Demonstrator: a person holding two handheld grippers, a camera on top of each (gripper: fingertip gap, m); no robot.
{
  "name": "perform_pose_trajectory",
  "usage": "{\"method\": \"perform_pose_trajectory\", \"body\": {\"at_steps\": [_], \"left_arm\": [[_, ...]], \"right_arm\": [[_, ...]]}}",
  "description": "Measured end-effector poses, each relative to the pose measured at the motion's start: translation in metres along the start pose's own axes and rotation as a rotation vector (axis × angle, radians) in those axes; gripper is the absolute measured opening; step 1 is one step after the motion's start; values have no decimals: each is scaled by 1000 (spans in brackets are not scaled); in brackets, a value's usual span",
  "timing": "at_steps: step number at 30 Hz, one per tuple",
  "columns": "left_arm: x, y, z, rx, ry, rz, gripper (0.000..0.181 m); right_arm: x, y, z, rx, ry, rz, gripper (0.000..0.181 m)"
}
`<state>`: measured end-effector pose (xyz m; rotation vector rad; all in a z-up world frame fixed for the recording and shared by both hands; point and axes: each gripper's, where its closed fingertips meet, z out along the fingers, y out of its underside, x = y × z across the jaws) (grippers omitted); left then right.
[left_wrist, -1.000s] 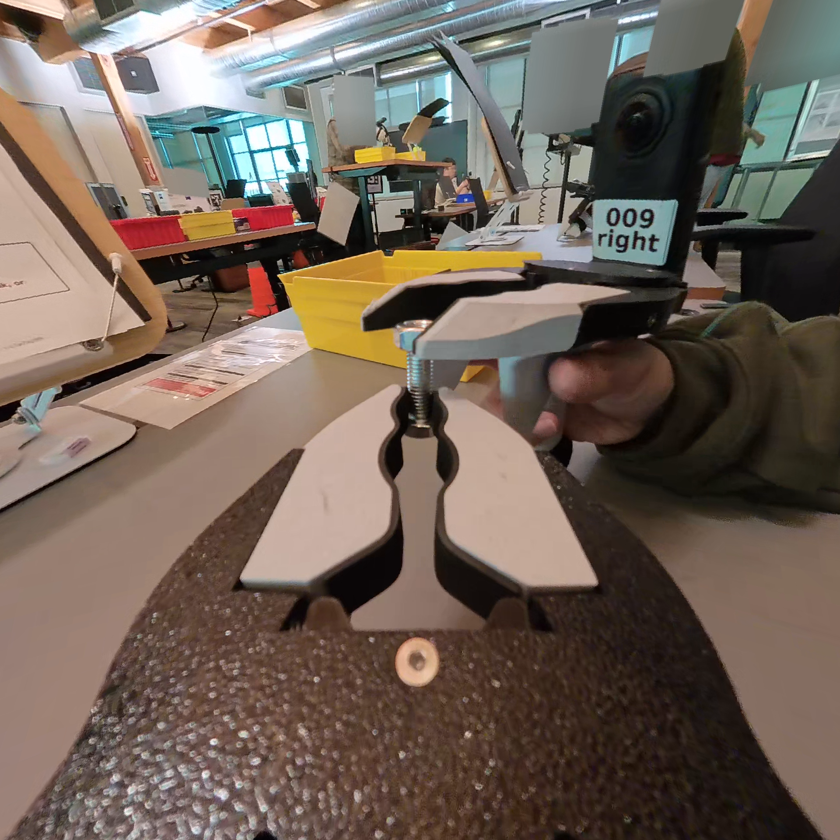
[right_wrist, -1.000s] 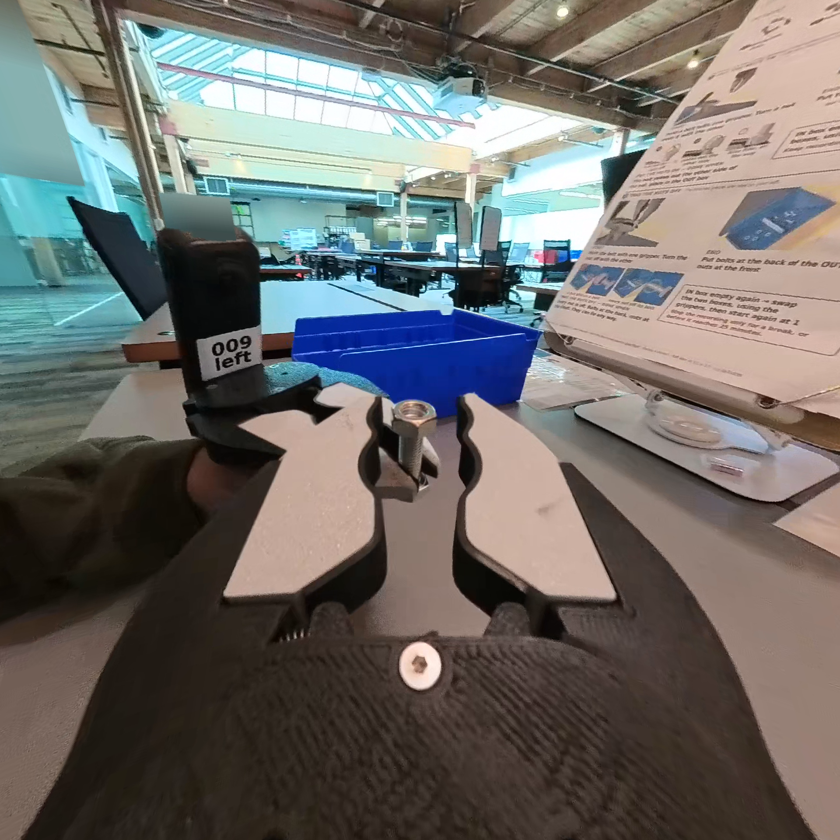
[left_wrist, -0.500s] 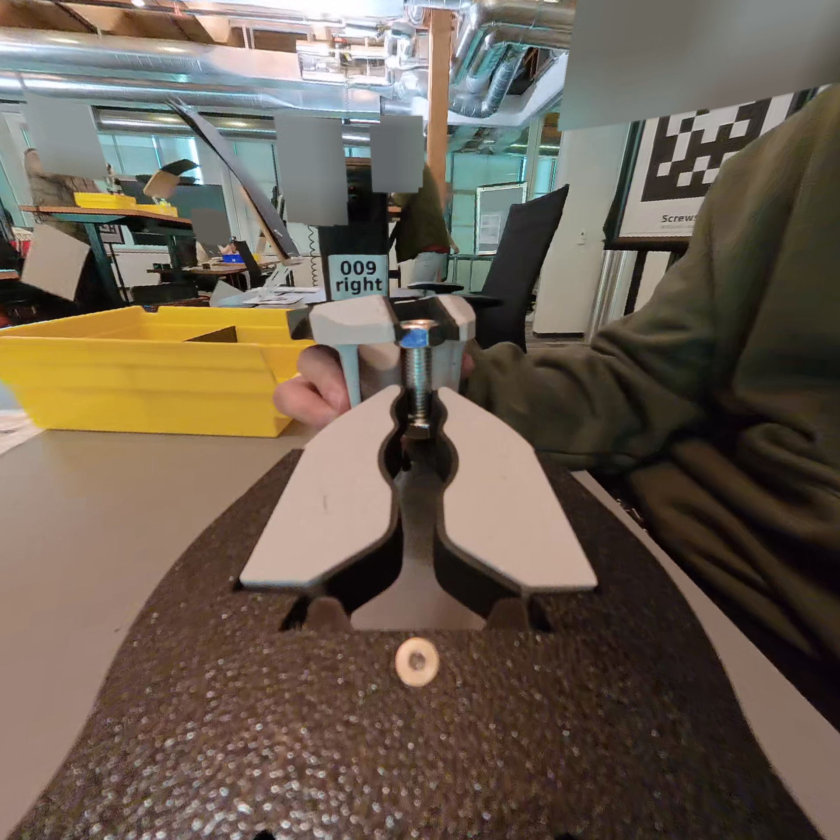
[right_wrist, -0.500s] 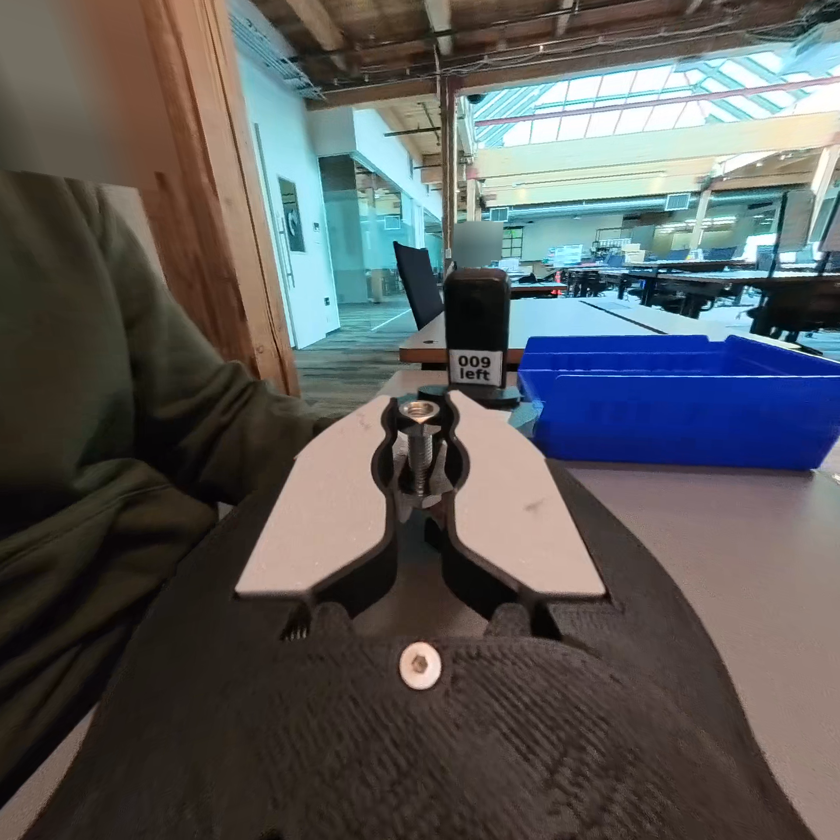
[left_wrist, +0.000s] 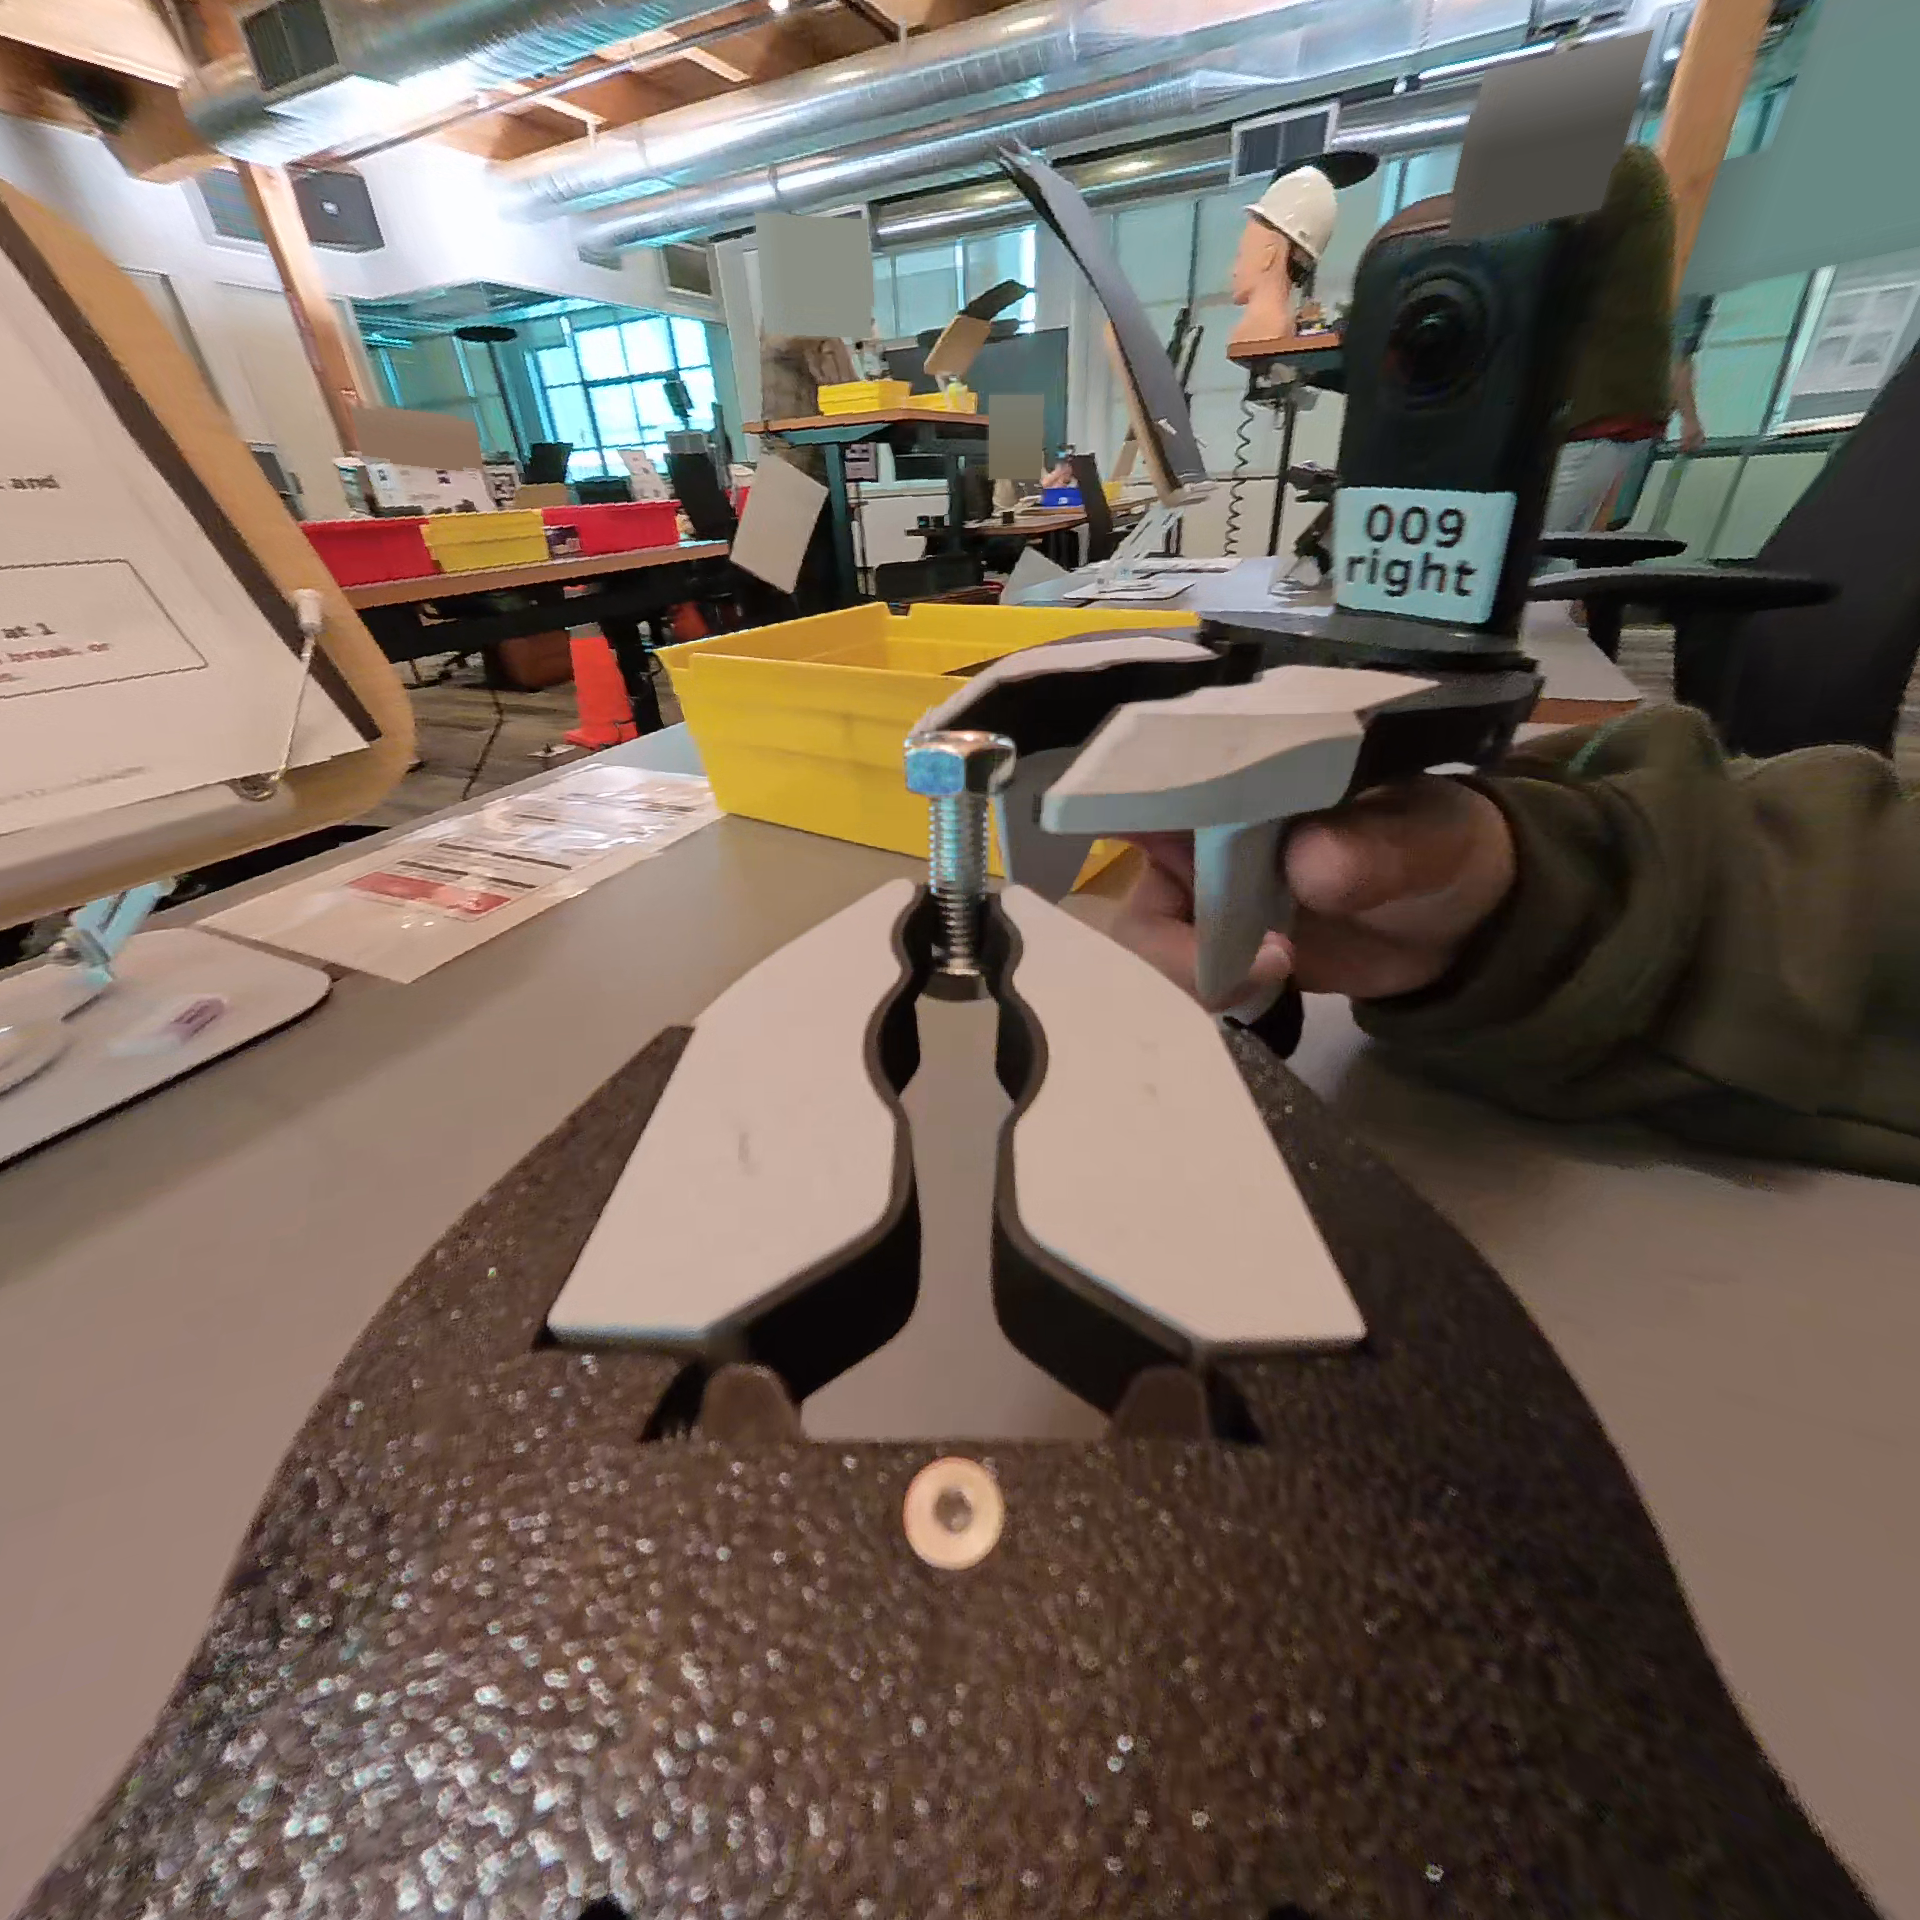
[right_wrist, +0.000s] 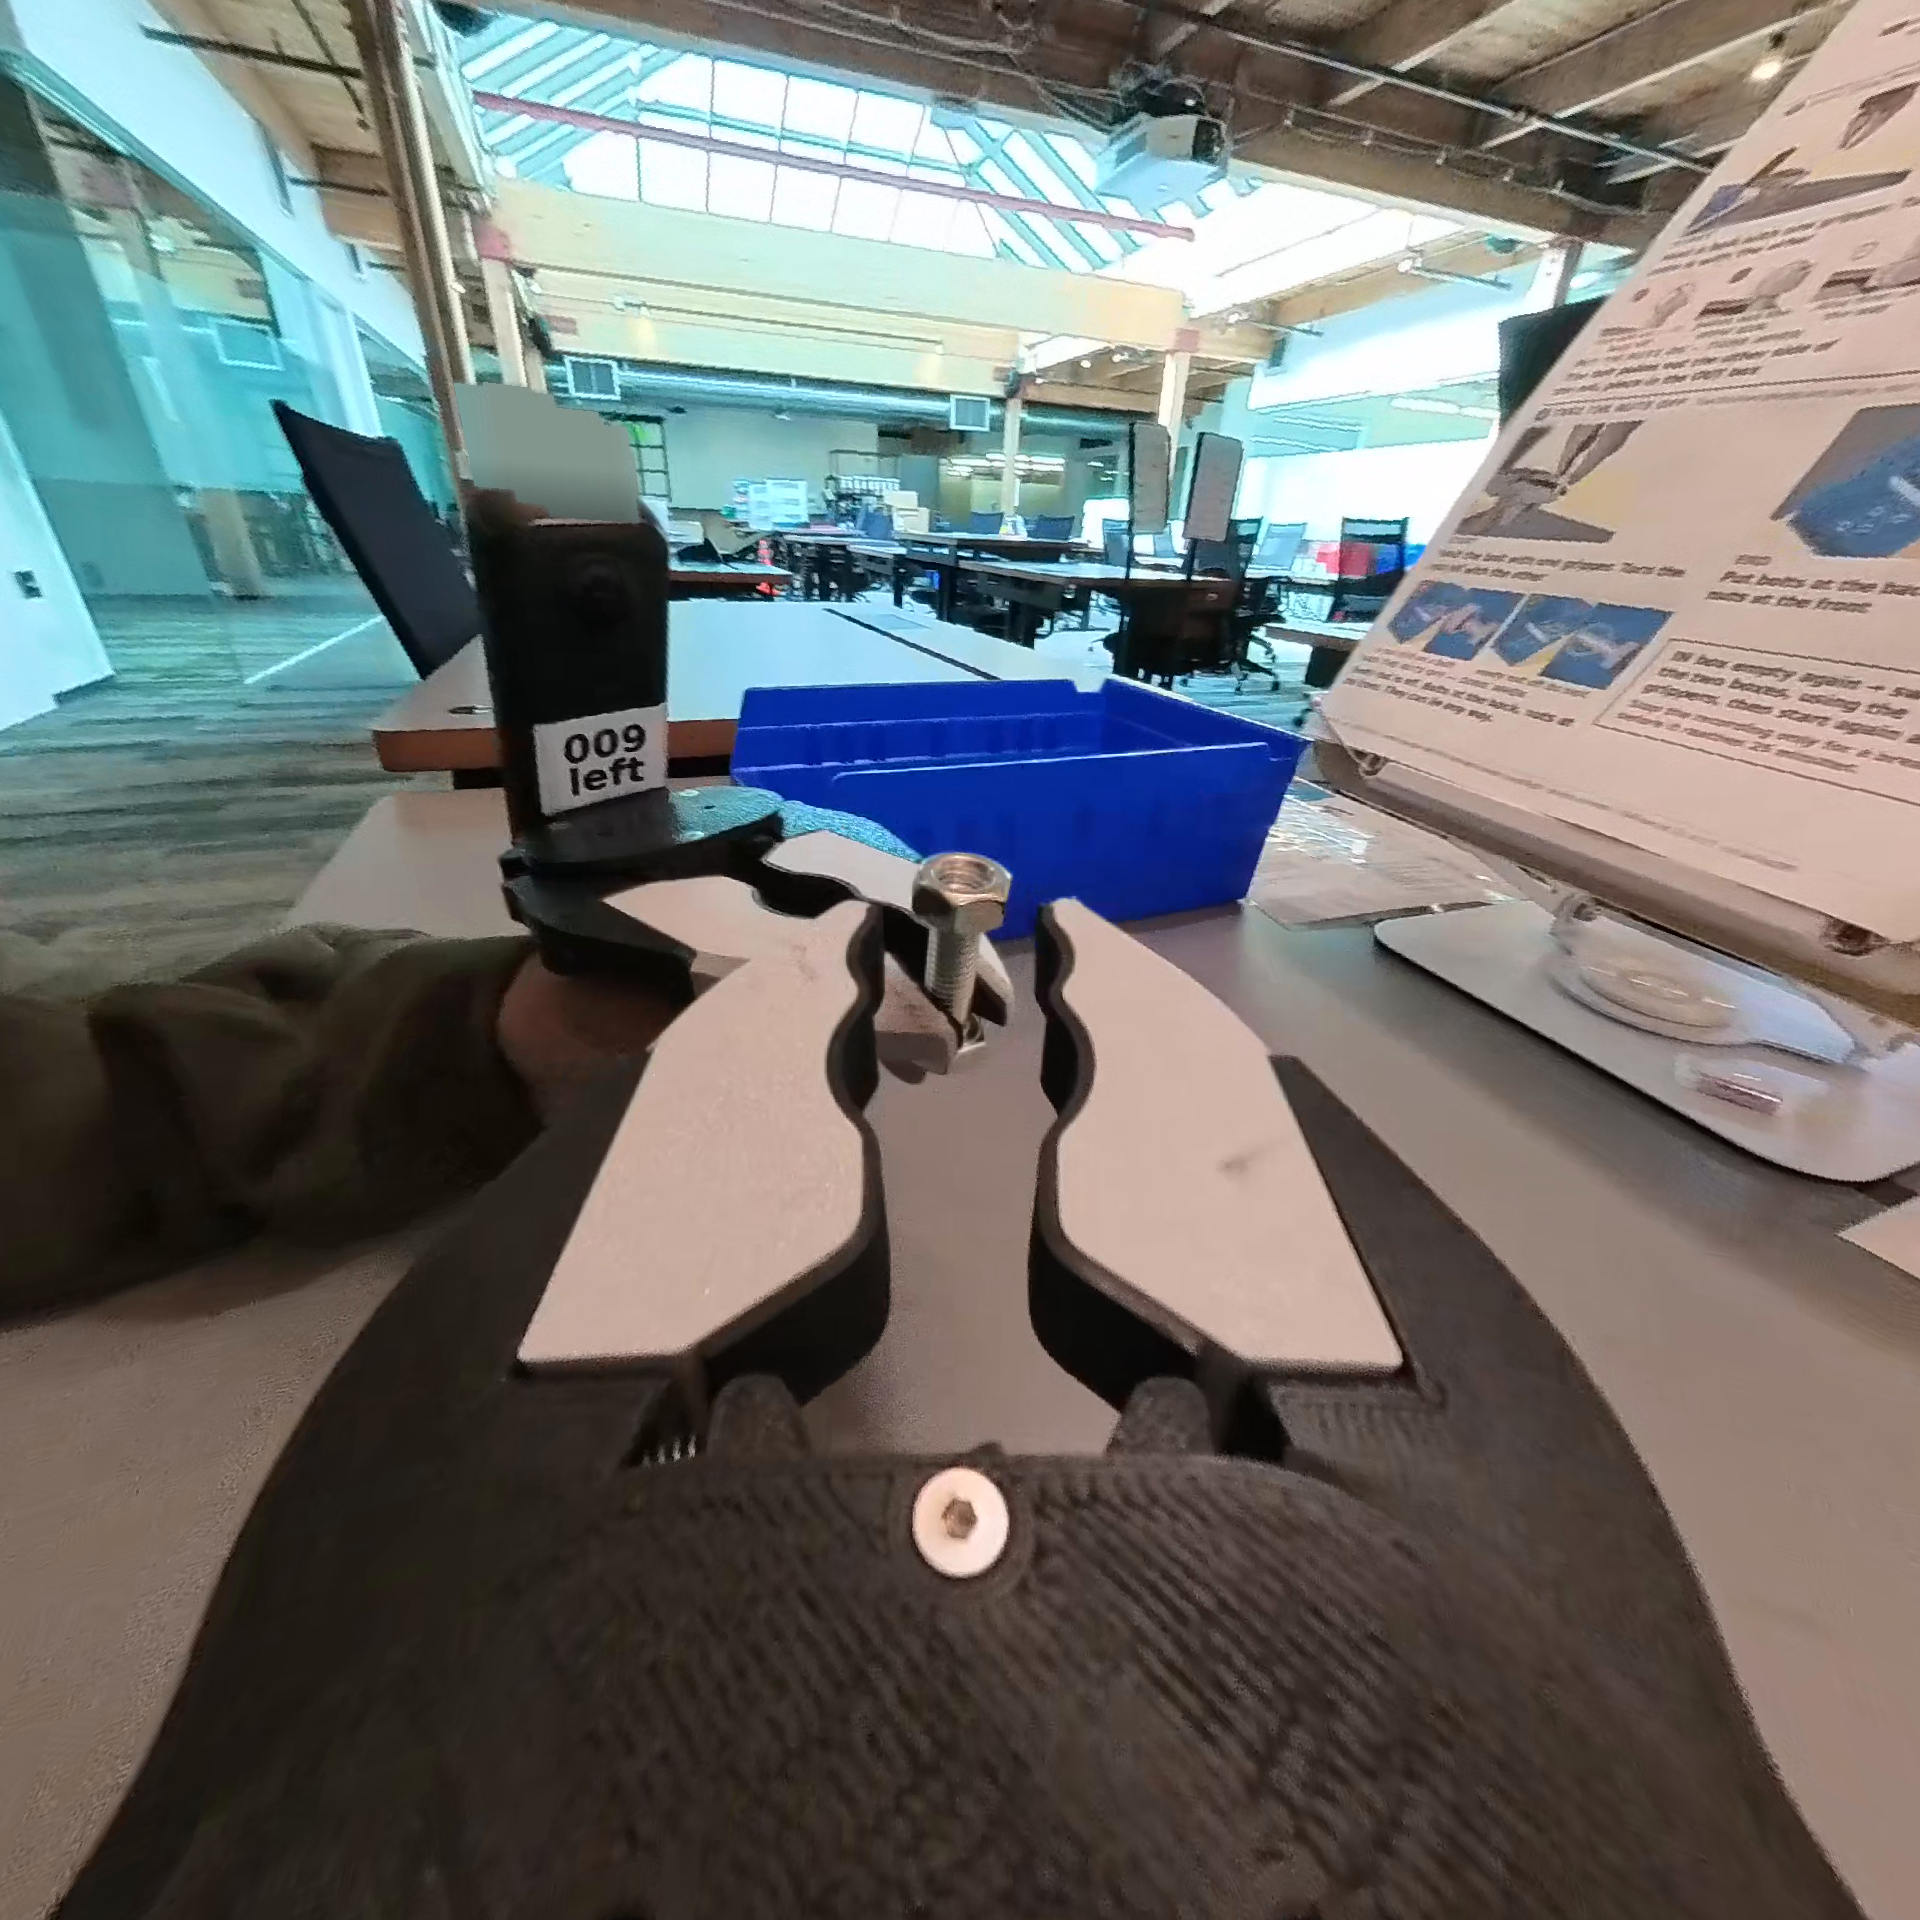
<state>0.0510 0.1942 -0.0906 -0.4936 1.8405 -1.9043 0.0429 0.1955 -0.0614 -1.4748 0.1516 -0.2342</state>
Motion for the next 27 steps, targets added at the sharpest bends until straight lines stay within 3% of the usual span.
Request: {"method": "perform_pose_trajectory", "body": {"at_steps": [4, 10, 12, 15, 17, 21, 27], "left_arm": [[-1, 1, 1, -10, -9, 8, 9], [4, 2, 0, -19, 36, 6, 9], [17, -1, -2, 1, 144, -35, 9], [52, -16, -15, 78, 453, -167, 9], [62, -17, -18, 86, 515, -159, 9], [48, -13, -13, 74, 413, -144, 9], [13, 0, -3, -2, 122, -27, 9]], "right_arm": [[5, 2, 3, -3, 63, -5, 22], [-1, 4, 4, -26, 15, -28, 16], [-8, 3, 0, -35, -69, -11, 16], [-35, -10, -14, 33, -339, 86, 16], [-48, -13, -18, 43, -456, 143, 16], [-42, -10, -14, 54, -407, 139, 16], [-7, -2, -2, 45, -122, 92, 30]]}}
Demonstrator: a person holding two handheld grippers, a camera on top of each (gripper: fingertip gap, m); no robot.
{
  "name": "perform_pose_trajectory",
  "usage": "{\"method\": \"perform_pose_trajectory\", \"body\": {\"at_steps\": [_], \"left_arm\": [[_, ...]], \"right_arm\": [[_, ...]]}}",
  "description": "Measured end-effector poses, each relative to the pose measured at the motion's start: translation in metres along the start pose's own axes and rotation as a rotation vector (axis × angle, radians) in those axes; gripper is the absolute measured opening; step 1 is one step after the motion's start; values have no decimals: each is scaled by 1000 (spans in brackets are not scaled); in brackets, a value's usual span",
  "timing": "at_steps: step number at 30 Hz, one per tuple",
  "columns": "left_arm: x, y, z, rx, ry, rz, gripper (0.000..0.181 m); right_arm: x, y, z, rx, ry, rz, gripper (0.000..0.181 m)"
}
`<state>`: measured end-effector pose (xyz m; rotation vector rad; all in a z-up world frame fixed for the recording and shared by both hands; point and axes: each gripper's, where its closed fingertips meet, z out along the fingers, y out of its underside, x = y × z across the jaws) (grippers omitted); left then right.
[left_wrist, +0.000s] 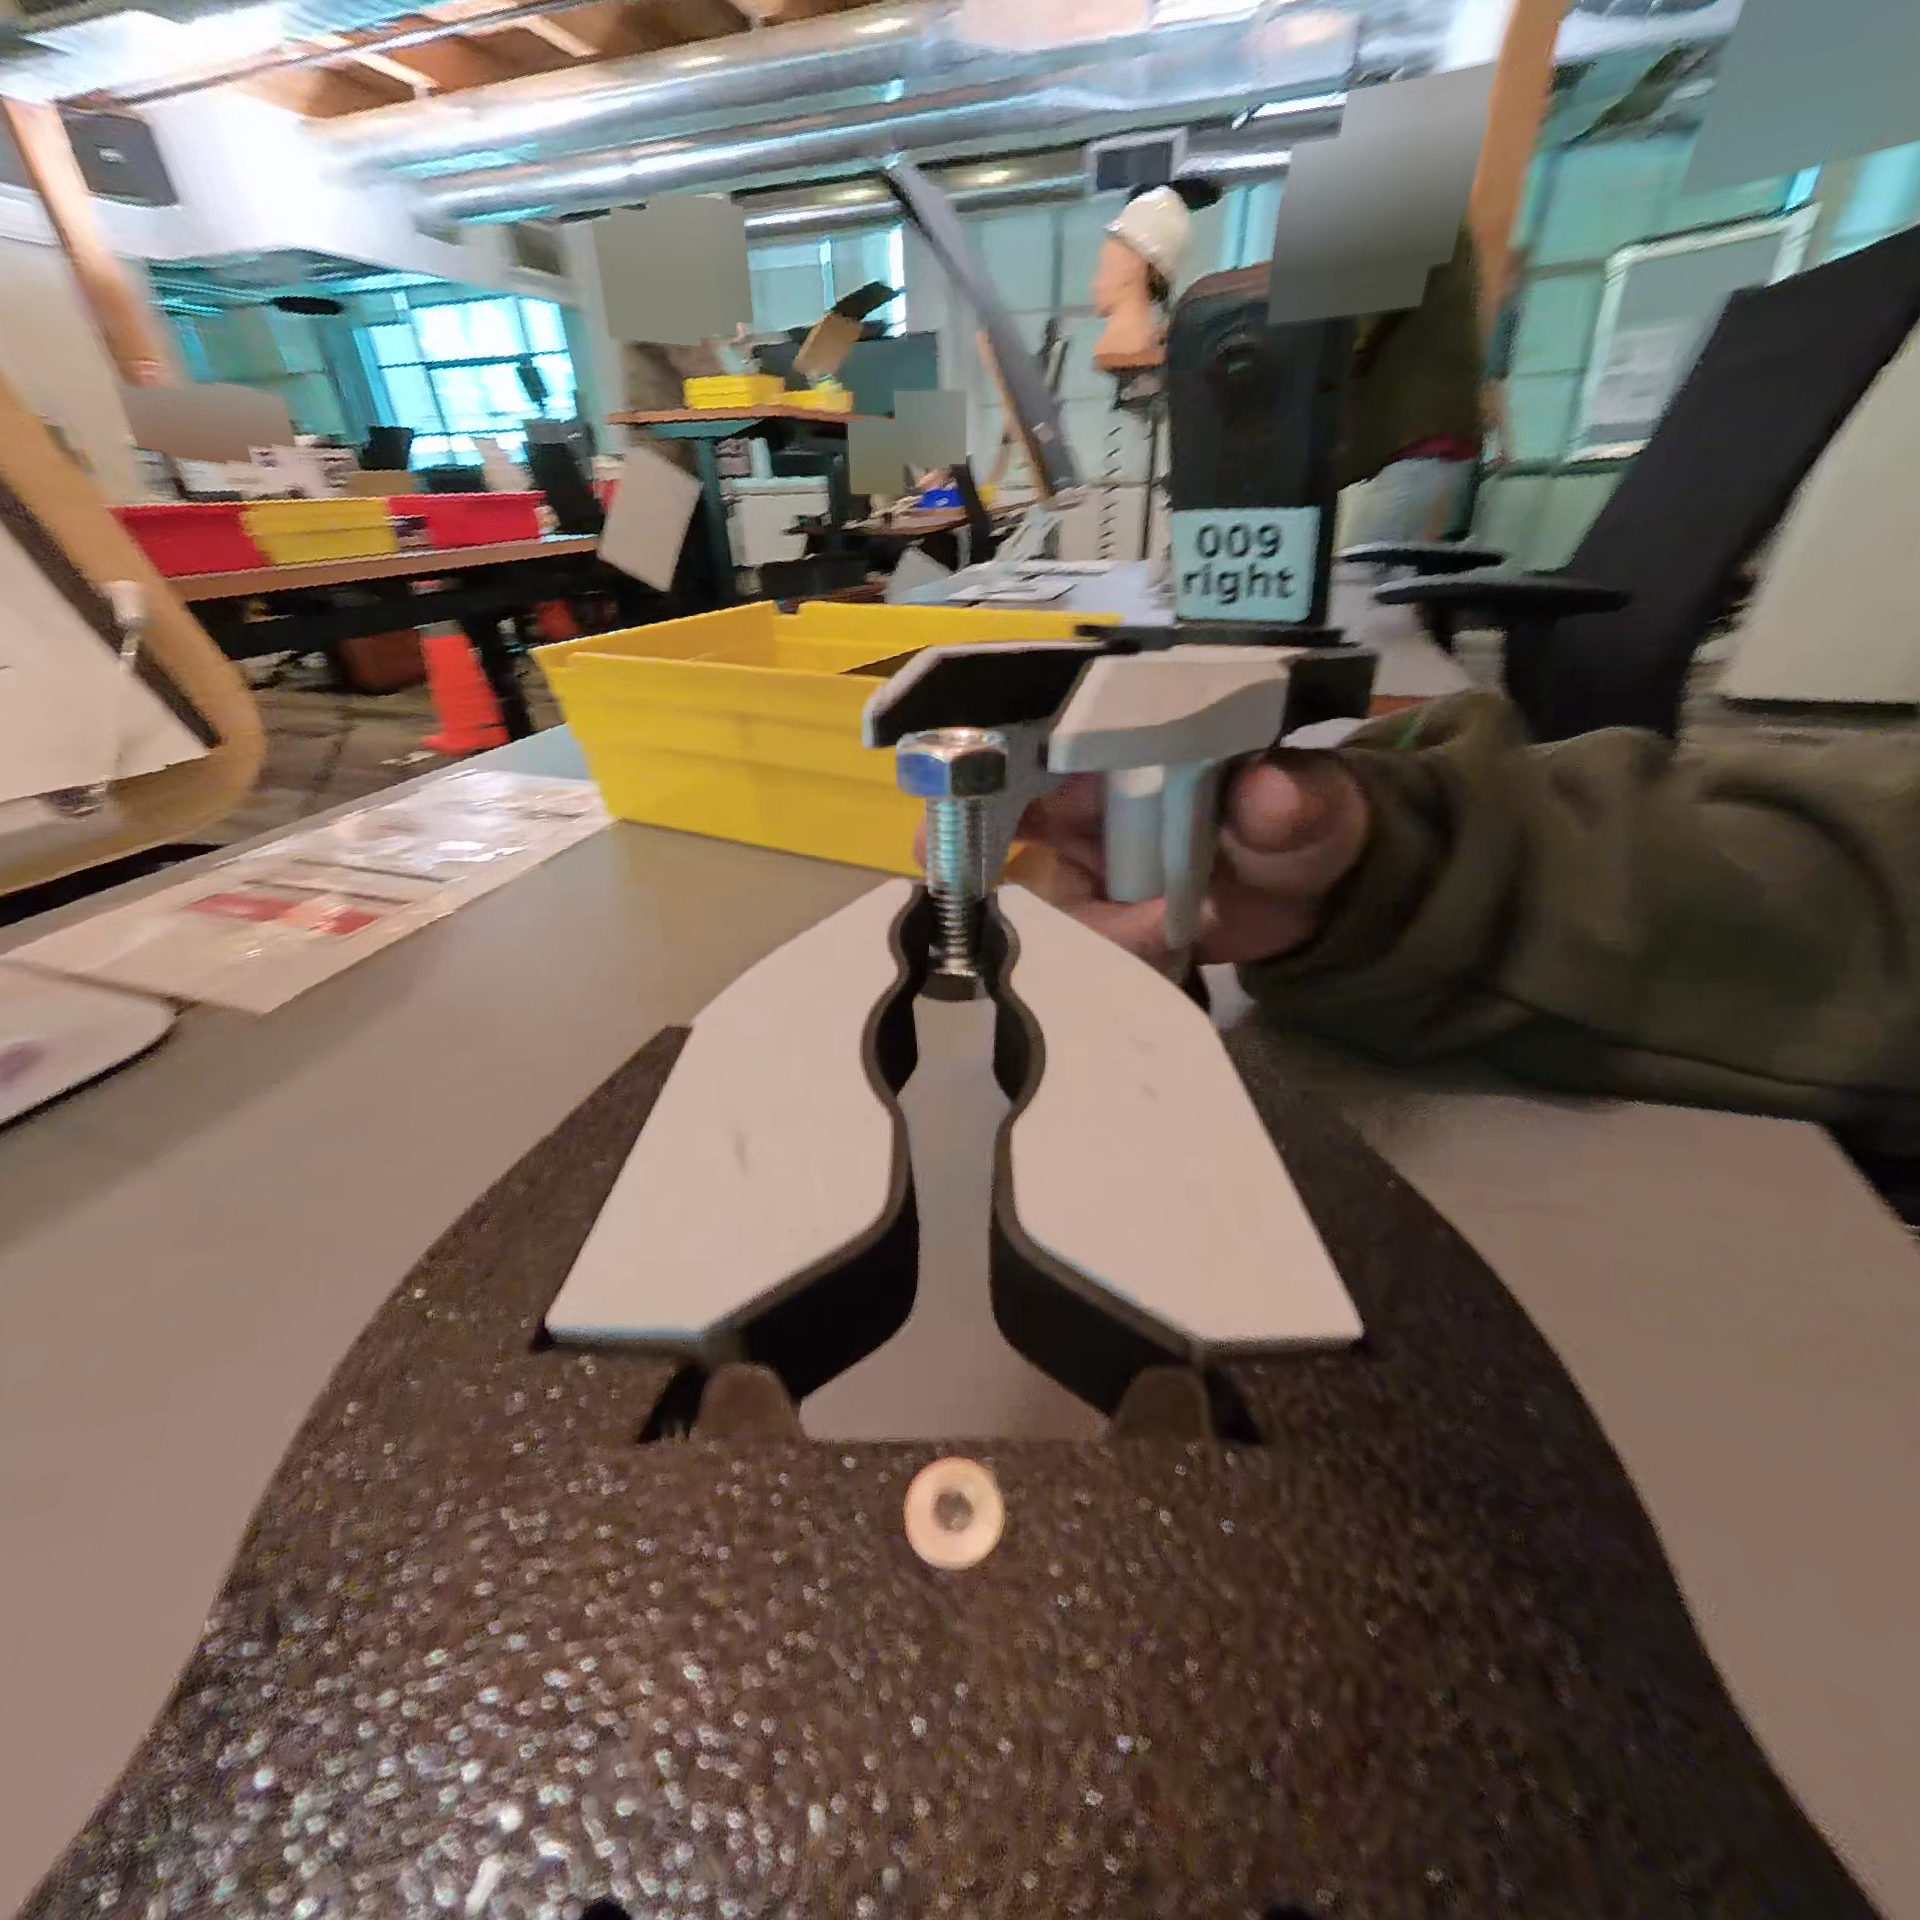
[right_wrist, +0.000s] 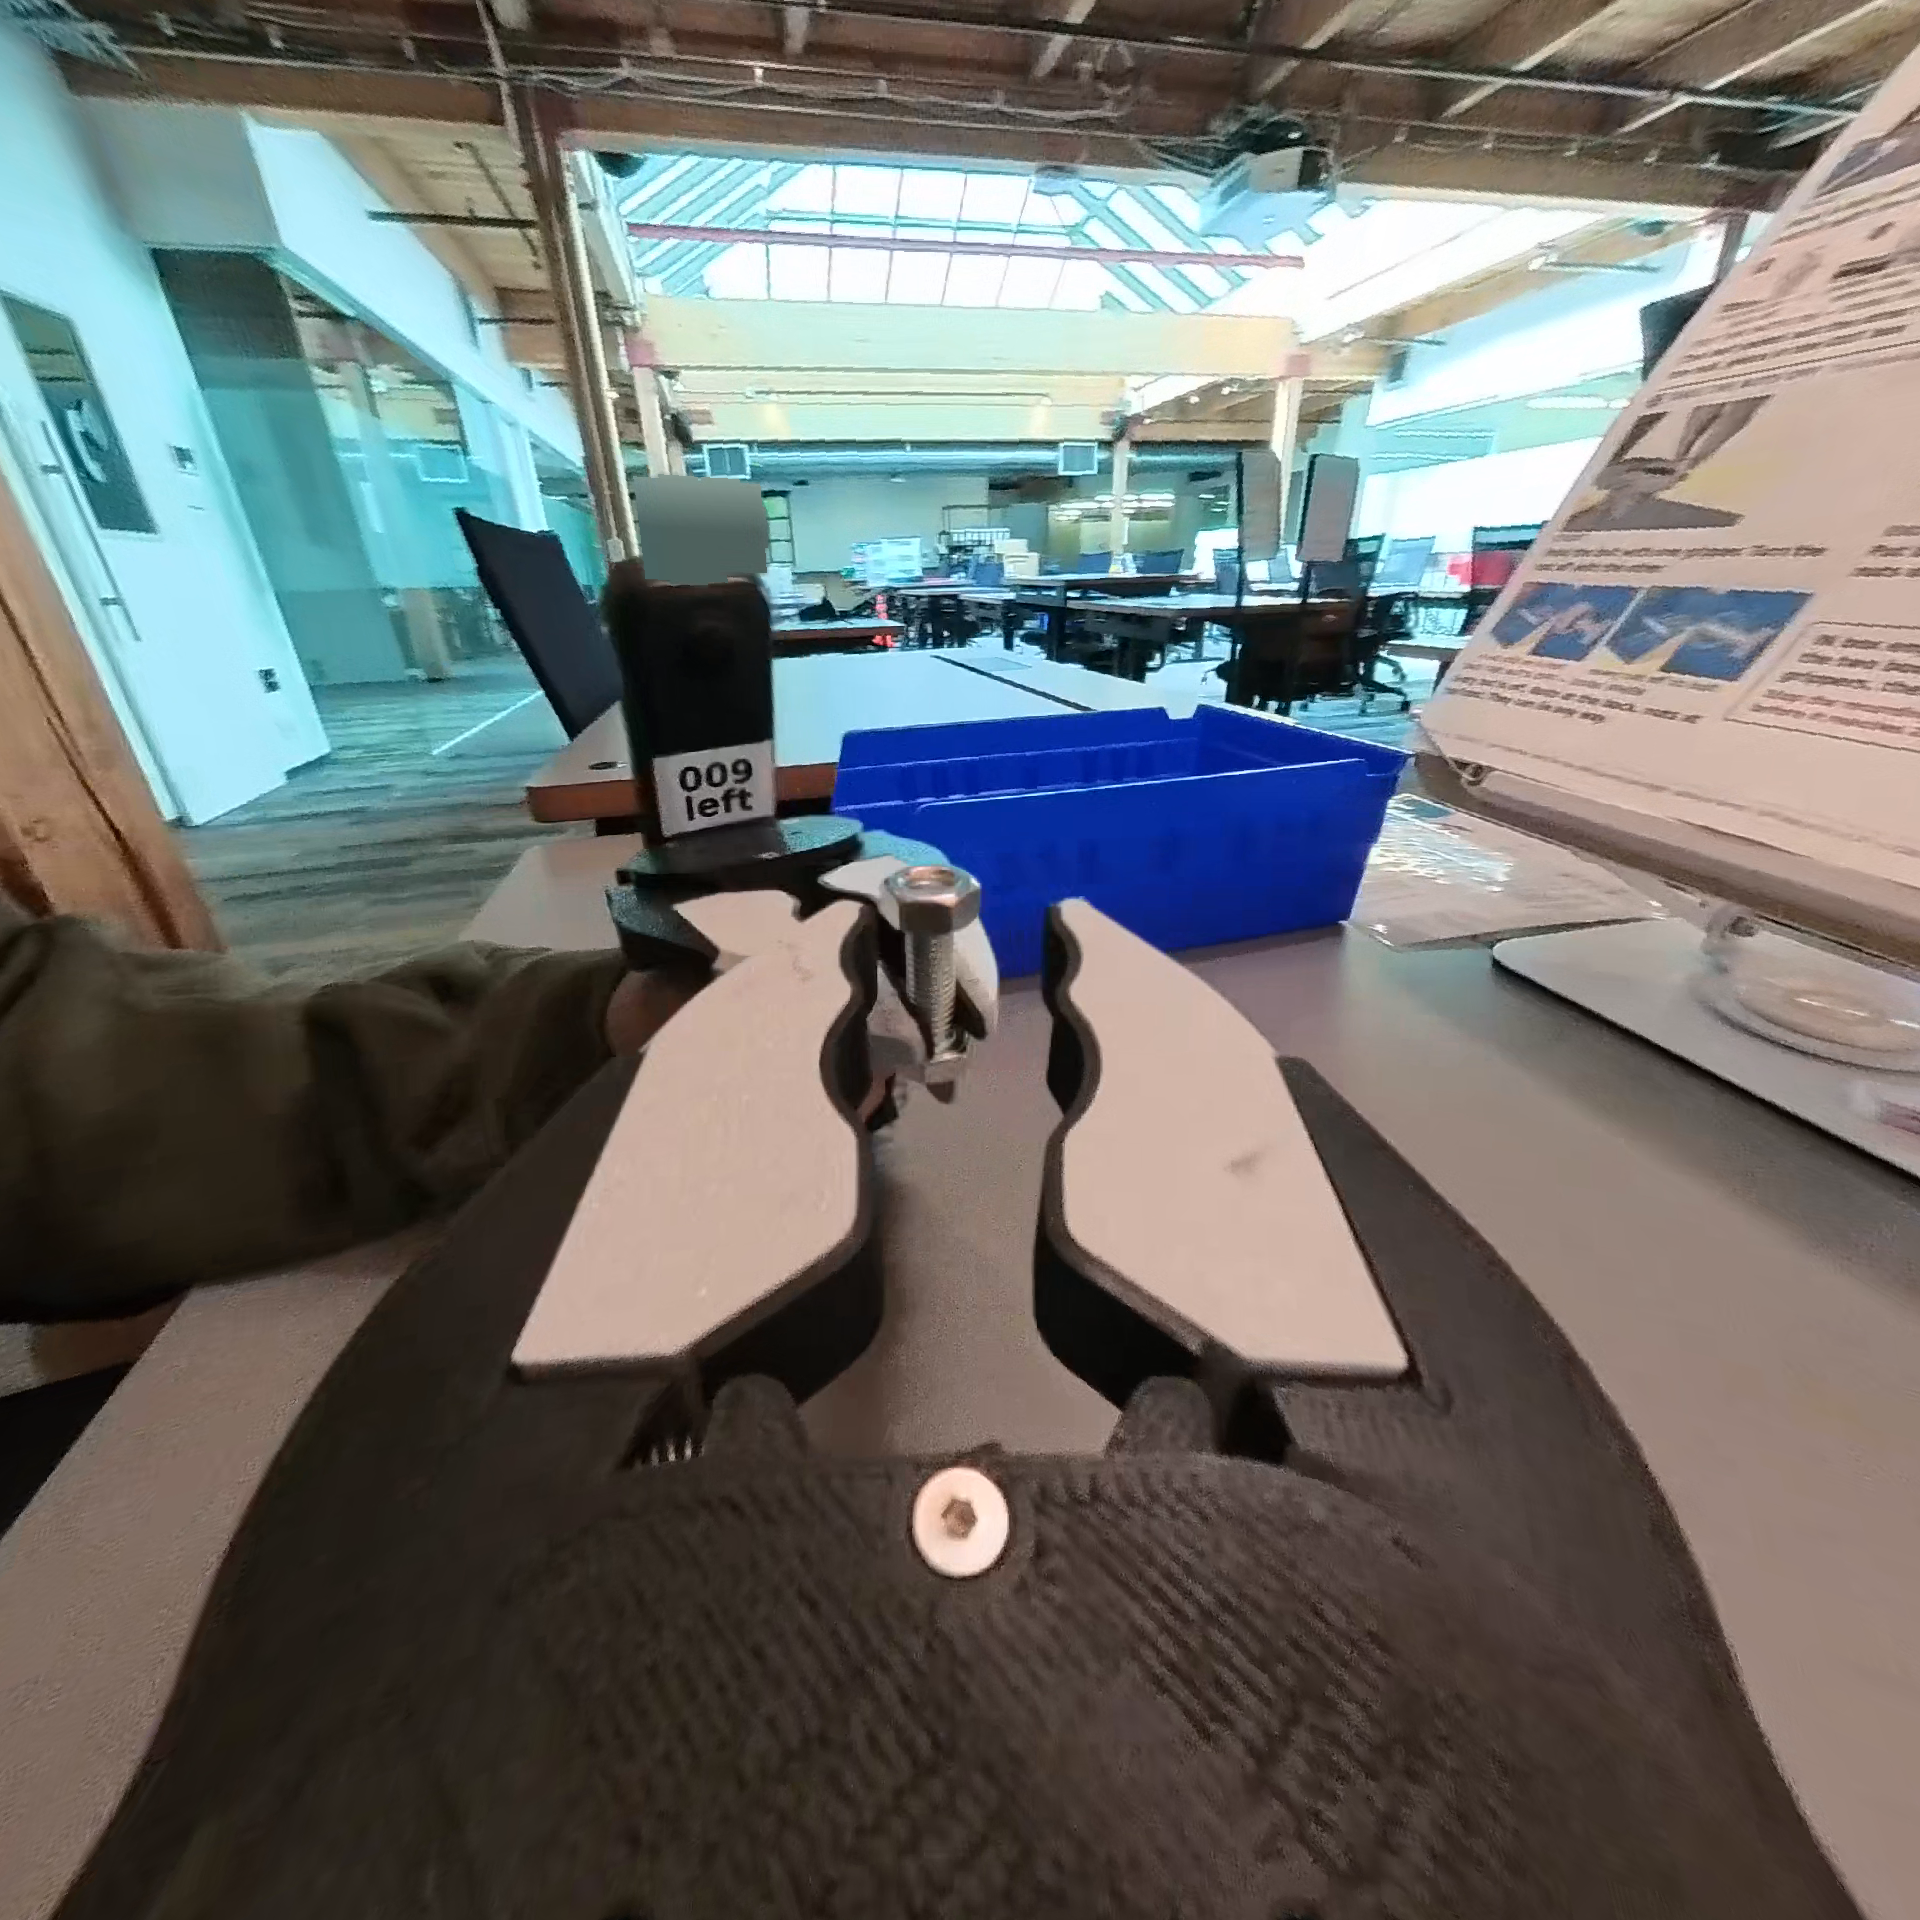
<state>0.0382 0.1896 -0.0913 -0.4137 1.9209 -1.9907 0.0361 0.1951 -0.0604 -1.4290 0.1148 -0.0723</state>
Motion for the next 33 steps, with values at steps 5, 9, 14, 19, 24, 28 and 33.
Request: {"method": "perform_pose_trajectory", "body": {"at_steps": [5, 9, 14, 19, 24, 28, 33], "left_arm": [[-5, 6, 4, -39, -61, 28, 9], [-6, 10, 4, -68, -68, 43, 9], [12, 7, 4, -46, 75, -13, 9], [74, -14, -15, 58, 553, -125, 9], [86, -12, -16, 47, 624, -124, 9], [61, -8, -9, 42, 458, -105, 9], [43, -4, -8, 26, 349, -104, 9]], "right_arm": [[4, 3, 7, 1, 66, -16, 18], [4, 5, 9, -13, 64, -12, 18], [-3, 6, 6, -55, -34, 12, 17], [-60, -13, -9, 15, -474, 126, 17], [-81, -27, -18, 92, -628, 170, 17], [-43, -34, -14, 128, -350, 50, 17], [78, -87, -98, 212, 664, -374, 17]]}}
